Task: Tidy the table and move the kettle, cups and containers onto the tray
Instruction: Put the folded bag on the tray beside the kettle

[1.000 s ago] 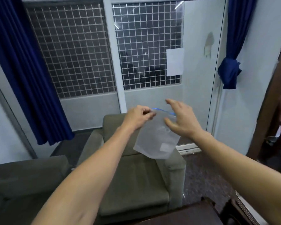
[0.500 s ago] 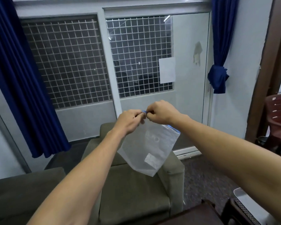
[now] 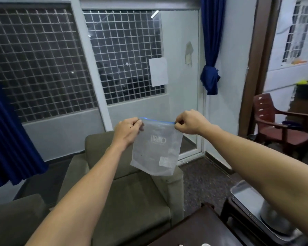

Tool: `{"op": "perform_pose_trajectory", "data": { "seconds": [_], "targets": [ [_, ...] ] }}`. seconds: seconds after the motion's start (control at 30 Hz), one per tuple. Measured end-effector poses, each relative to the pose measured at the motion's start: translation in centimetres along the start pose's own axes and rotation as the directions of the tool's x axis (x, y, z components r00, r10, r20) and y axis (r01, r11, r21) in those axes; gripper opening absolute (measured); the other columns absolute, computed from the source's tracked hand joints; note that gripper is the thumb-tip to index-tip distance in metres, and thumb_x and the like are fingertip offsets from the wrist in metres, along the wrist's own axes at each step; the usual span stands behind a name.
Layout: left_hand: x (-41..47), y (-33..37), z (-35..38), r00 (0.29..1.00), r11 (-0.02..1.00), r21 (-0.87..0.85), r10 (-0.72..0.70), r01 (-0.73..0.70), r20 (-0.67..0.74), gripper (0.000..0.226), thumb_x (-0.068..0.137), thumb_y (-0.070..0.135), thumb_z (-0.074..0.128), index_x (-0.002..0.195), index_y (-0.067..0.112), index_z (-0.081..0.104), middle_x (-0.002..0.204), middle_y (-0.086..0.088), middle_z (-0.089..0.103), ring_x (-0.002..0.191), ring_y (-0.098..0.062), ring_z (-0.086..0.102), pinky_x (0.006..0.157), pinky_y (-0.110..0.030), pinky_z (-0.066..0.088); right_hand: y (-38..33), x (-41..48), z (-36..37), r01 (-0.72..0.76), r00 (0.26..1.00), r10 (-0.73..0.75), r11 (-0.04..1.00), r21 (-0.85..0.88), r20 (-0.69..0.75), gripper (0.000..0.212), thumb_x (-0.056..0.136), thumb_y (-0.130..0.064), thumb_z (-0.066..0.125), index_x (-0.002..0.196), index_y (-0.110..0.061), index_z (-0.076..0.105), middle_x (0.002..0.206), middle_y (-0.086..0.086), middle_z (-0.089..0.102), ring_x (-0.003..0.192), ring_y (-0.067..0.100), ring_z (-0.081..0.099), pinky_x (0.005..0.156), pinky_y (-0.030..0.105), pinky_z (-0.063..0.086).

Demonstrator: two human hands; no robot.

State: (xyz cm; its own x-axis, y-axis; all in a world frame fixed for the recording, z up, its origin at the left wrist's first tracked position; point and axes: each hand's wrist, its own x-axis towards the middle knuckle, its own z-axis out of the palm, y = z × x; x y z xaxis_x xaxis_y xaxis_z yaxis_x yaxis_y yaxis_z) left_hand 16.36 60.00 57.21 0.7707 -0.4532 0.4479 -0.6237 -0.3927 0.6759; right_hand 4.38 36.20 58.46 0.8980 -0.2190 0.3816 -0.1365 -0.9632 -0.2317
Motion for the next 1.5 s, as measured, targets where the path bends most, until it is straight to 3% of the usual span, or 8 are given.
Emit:
{"op": "perform_pose_trajectory", "data": {
  "seconds": [0.1, 0.2, 0.3, 0.5, 0.67, 0.97, 1.23, 1.5],
  "targets": [
    [0.7, 0.5, 2.9, 0.998, 0.998, 0.054, 0.032, -0.035, 0.057, 0.029, 0.101, 0.031, 0.057, 0.085, 0.014, 0.075, 0.086, -0.002, 0.077, 0.086, -0.024, 0.071, 0.089, -0.041, 0.055, 2.7, -0.7, -0.6, -0.031, 0.999, 0.032, 0.995, -0.094, 0.012, 0.020, 0.083, -0.027, 0.057, 0.079, -0.024, 0.077, 0.061, -0.010, 0.064, 0.065, 0.023, 0.063, 0.057, 0.027, 0.046],
    [1.1, 1.3, 7.1, 0.982, 0.966, 0.225, 0.089, -0.126, 0.168, 0.030, 0.100, 0.036, 0.060, 0.085, 0.016, 0.076, 0.088, -0.012, 0.069, 0.092, -0.034, 0.065, 0.084, -0.044, 0.053, 6.9, -1.3, -0.8, -0.041, 0.998, 0.049, 0.972, -0.231, 0.026, 0.024, 0.090, -0.026, 0.056, 0.097, -0.026, 0.079, 0.092, 0.000, 0.071, 0.088, 0.029, 0.065, 0.067, 0.031, 0.046],
    [1.0, 2.4, 13.0, 0.983, 0.960, 0.264, 0.051, -0.097, 0.175, 0.031, 0.096, 0.036, 0.060, 0.071, 0.021, 0.068, 0.071, -0.003, 0.065, 0.086, -0.034, 0.066, 0.069, -0.037, 0.048, 12.1, -1.7, 0.1, -0.025, 0.997, 0.049, 0.946, -0.322, 0.067, 0.026, 0.098, -0.025, 0.057, 0.113, -0.025, 0.078, 0.112, 0.005, 0.059, 0.104, 0.029, 0.059, 0.071, 0.034, 0.042],
    [0.6, 2.8, 30.4, 0.922, 0.977, -0.016, -0.195, 0.212, 0.334, 0.029, 0.094, 0.030, 0.056, 0.074, 0.018, 0.073, 0.067, 0.014, 0.076, 0.049, -0.010, 0.067, 0.067, -0.026, 0.059, 26.3, -3.8, 4.1, -0.182, 0.954, 0.253, 0.914, -0.364, 0.159, 0.029, 0.096, -0.023, 0.055, 0.115, -0.032, 0.074, 0.113, 0.008, 0.072, 0.102, 0.037, 0.066, 0.072, 0.033, 0.043],
    [-0.4, 2.9, 46.7, 0.826, 0.920, -0.037, -0.333, 0.391, 0.456, 0.030, 0.098, 0.031, 0.057, 0.075, 0.018, 0.071, 0.073, 0.014, 0.078, 0.053, -0.014, 0.073, 0.057, -0.023, 0.053, 40.3, -6.9, 9.3, -0.274, 0.901, 0.352, 0.915, -0.297, 0.254, 0.027, 0.093, -0.027, 0.056, 0.110, -0.034, 0.075, 0.111, 0.013, 0.073, 0.099, 0.039, 0.068, 0.077, 0.038, 0.051],
    [-1.3, -1.1, 68.2, 0.686, 0.744, -0.081, -0.560, 0.663, 0.465, 0.028, 0.097, 0.029, 0.061, 0.072, 0.026, 0.072, 0.066, 0.016, 0.075, 0.055, -0.013, 0.073, 0.068, -0.025, 0.056, 57.6, -8.8, 21.2, -0.341, 0.824, 0.432, 0.895, -0.288, 0.366, 0.023, 0.094, -0.023, 0.055, 0.108, -0.027, 0.073, 0.109, 0.014, 0.072, 0.100, 0.040, 0.067, 0.075, 0.038, 0.048],
    [-1.3, -8.1, 79.2, 0.637, 0.712, -0.045, -0.596, 0.701, 0.489, 0.030, 0.096, 0.033, 0.061, 0.069, 0.028, 0.072, 0.069, 0.019, 0.076, 0.052, -0.012, 0.073, 0.076, -0.032, 0.062, 66.1, -8.1, 31.7, -0.366, 0.780, 0.459, 0.886, -0.284, 0.427, 0.022, 0.093, -0.022, 0.055, 0.107, -0.021, 0.072, 0.111, 0.017, 0.071, 0.099, 0.042, 0.067, 0.080, 0.040, 0.053],
    [-1.6, -10.6, 82.3, 0.688, 0.676, -0.196, -0.610, 0.711, 0.392, 0.025, 0.099, 0.036, 0.057, 0.081, 0.027, 0.073, 0.078, 0.017, 0.078, 0.057, -0.016, 0.074, 0.067, -0.033, 0.059, 69.4, -9.1, 37.6, -0.412, 0.880, 0.369, 0.906, 0.095, 0.299, 0.023, 0.097, -0.018, 0.060, 0.114, -0.019, 0.075, 0.107, 0.009, 0.078, 0.100, 0.037, 0.070, 0.085, 0.041, 0.055]
  ]
}}
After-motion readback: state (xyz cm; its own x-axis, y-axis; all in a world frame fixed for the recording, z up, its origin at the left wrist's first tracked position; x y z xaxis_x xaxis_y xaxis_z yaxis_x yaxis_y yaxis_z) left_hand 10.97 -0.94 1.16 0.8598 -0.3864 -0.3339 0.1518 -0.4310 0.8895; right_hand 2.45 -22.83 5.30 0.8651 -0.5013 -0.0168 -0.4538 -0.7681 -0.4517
